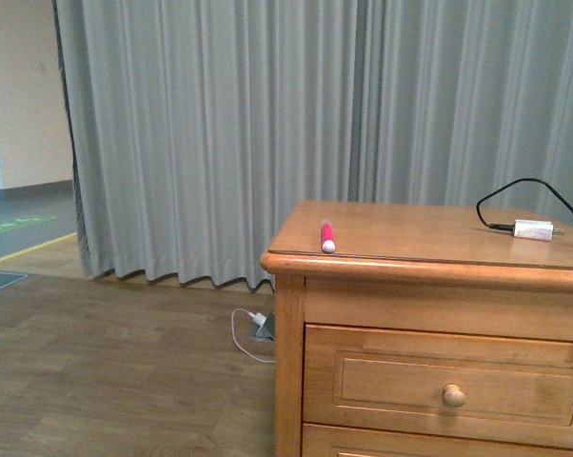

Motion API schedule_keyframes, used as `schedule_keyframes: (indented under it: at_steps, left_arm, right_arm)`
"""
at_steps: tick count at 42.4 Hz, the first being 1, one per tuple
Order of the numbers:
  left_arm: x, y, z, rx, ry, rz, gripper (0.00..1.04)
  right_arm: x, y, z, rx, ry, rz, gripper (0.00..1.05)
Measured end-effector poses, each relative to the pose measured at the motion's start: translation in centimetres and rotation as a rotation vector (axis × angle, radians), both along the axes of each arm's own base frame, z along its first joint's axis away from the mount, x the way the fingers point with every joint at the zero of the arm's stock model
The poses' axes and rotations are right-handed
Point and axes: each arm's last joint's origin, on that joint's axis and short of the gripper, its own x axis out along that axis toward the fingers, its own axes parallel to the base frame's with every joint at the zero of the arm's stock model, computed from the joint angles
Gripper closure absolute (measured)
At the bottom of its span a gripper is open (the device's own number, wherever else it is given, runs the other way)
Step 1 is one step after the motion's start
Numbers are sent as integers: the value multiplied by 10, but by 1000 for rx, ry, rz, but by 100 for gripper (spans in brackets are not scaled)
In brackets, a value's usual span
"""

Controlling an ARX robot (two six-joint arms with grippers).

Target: Place pink marker in drawer with both arms

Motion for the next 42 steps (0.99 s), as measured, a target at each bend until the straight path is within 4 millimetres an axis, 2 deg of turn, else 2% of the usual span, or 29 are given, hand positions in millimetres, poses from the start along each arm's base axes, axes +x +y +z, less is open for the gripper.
schedule_keyframes:
  at_steps: [41, 42]
  left_arm:
    - [0, 0, 0, 0, 0, 0, 6]
    - [0, 0, 0, 0, 0, 0, 6]
  right_arm:
    - [0, 0, 0, 0, 0, 0, 8]
    - [0, 0, -1, 15, 38, -18, 8]
